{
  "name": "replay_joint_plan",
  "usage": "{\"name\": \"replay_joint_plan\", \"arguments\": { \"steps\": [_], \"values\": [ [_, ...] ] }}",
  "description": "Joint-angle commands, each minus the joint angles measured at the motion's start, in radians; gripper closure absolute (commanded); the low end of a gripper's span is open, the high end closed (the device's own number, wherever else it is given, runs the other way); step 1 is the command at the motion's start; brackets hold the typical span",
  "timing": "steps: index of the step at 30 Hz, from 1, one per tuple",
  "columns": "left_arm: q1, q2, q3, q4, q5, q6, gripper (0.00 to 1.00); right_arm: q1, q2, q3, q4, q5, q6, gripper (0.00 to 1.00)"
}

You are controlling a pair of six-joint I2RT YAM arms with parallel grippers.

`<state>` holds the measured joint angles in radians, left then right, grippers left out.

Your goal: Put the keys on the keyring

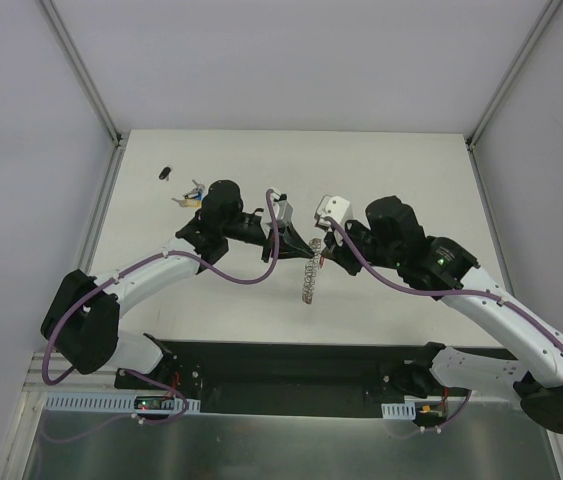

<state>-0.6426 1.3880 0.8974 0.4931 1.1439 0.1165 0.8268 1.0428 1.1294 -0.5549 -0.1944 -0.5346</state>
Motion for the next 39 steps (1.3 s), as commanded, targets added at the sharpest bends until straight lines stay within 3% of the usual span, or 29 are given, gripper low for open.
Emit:
{"name": "replay_joint_plan", "arguments": {
  "steps": [1,39],
  "values": [
    [-0.009,-0.004,0.057,0.068,0.056,0.006,1.0,-0.005,-0.001,0.04,0.03,-0.031,0.01,0.99],
    [-0.009,-0.015,0.058,0.03,0.002,0.045,1.0,-0.017,-0.026,0.044,0.009,-0.04,0.008,0.99]
  ]
}}
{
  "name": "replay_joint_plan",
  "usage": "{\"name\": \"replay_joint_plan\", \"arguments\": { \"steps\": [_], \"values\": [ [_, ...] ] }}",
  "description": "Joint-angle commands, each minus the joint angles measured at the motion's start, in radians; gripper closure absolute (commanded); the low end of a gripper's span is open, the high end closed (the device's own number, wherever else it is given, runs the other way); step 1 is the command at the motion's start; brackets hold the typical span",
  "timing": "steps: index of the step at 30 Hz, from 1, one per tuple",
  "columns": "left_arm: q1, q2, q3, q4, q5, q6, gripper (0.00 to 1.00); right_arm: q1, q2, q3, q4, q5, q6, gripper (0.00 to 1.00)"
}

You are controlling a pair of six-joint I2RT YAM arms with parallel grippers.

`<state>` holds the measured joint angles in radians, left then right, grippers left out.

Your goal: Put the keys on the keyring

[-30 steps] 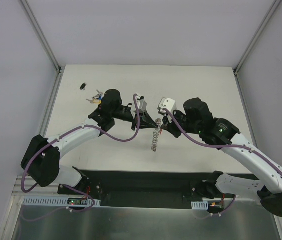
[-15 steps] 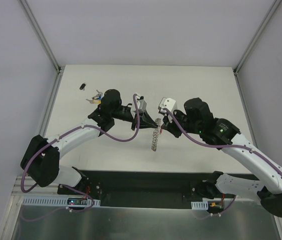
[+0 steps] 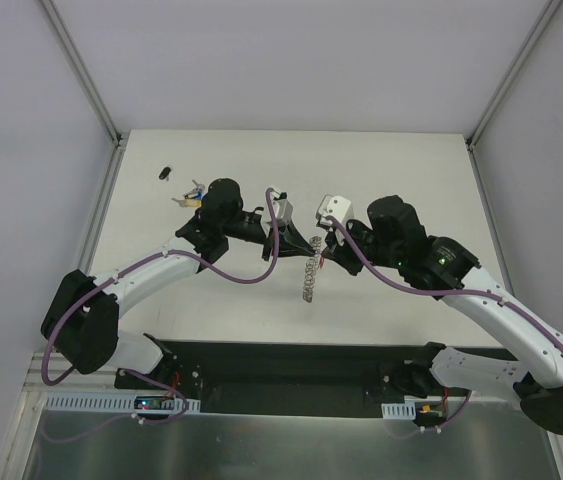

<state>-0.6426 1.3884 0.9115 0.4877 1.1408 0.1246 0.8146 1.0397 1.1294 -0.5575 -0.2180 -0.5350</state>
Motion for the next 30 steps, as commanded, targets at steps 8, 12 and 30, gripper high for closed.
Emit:
{"name": "replay_joint_plan", "arguments": {
  "steps": [8,12,30],
  "values": [
    [-0.009,-0.015,0.046,0.032,-0.001,0.038,1.0,-0.005,-0.024,0.043,0.011,-0.012,0.006,0.99],
    [-0.009,-0.015,0.047,0.031,0.01,0.04,1.0,-0.005,-0.023,0.043,0.013,-0.012,0.007,0.99],
    [-0.009,-0.014,0.058,0.031,0.045,0.029,1.0,-0.008,-0.015,0.038,0.019,-0.009,0.004,0.99]
  ]
}}
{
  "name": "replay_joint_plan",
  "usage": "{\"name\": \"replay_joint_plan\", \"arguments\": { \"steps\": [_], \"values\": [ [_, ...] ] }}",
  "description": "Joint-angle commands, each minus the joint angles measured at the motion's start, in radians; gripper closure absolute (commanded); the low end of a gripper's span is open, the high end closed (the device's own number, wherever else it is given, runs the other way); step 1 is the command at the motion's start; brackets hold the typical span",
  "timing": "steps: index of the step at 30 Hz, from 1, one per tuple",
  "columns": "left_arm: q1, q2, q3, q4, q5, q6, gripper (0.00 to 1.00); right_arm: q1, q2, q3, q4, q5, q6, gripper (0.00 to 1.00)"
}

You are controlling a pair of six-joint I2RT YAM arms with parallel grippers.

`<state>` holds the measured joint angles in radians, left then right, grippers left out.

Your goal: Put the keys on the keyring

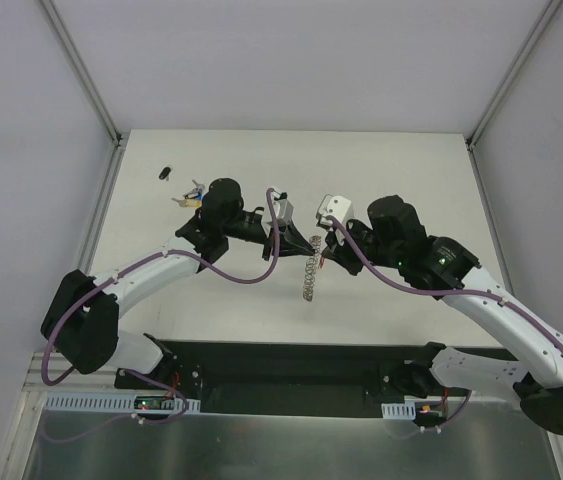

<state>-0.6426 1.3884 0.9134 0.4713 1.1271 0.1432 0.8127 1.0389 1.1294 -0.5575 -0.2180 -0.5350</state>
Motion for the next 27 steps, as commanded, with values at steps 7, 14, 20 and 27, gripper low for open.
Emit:
{"name": "replay_joint_plan", "arguments": {
  "steps": [7,14,20,27],
  "values": [
    [-0.009,-0.009,0.061,0.047,0.066,0.009,1.0,-0.007,-0.013,0.036,0.022,-0.015,0.004,0.99],
    [-0.008,-0.009,0.061,0.047,0.068,0.006,1.0,-0.006,-0.011,0.038,0.025,-0.014,0.003,0.99],
    [-0.009,-0.006,0.064,0.047,0.069,0.006,1.0,-0.007,-0.013,0.04,0.028,-0.024,0.003,0.99],
    [-0.009,-0.003,0.064,0.047,0.059,0.009,1.0,-0.006,-0.017,0.036,0.027,-0.029,0.001,0.99]
  ]
}}
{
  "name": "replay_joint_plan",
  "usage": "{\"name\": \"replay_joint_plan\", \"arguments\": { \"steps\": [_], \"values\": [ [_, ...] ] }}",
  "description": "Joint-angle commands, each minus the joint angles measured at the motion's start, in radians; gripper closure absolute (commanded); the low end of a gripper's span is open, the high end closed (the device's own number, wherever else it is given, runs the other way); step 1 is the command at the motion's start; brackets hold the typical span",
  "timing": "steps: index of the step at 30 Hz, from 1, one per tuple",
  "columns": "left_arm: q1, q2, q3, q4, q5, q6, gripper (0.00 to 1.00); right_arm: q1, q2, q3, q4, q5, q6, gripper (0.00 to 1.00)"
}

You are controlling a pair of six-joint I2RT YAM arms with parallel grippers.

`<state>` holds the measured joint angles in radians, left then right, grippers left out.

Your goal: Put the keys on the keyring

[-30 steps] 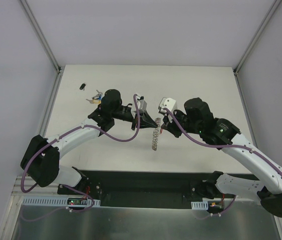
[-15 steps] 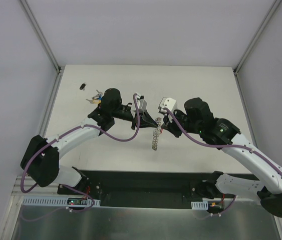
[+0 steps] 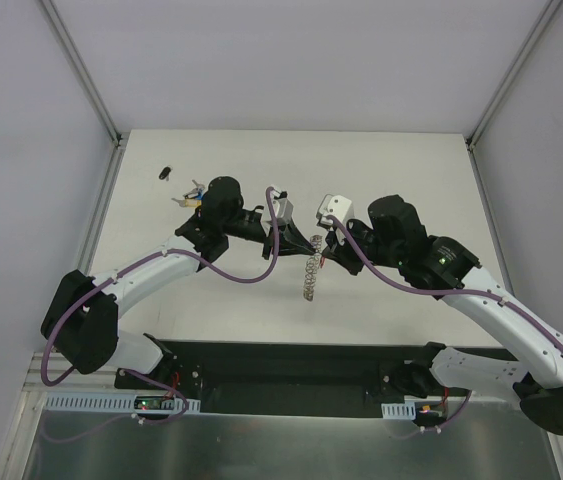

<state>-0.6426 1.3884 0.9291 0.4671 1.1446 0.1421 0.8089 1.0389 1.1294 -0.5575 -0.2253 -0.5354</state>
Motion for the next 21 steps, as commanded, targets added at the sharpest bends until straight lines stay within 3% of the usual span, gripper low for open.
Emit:
{"name": "replay_joint_plan", "arguments": {
  "steps": [1,21],
  "values": [
    [-0.009,-0.003,0.05,0.051,0.04,0.01,1.0,-0.004,-0.017,0.036,0.025,-0.02,0.002,0.99],
    [-0.009,0.004,0.053,0.05,0.035,0.011,1.0,-0.004,-0.019,0.036,0.024,-0.023,0.0,0.99]
  ]
}}
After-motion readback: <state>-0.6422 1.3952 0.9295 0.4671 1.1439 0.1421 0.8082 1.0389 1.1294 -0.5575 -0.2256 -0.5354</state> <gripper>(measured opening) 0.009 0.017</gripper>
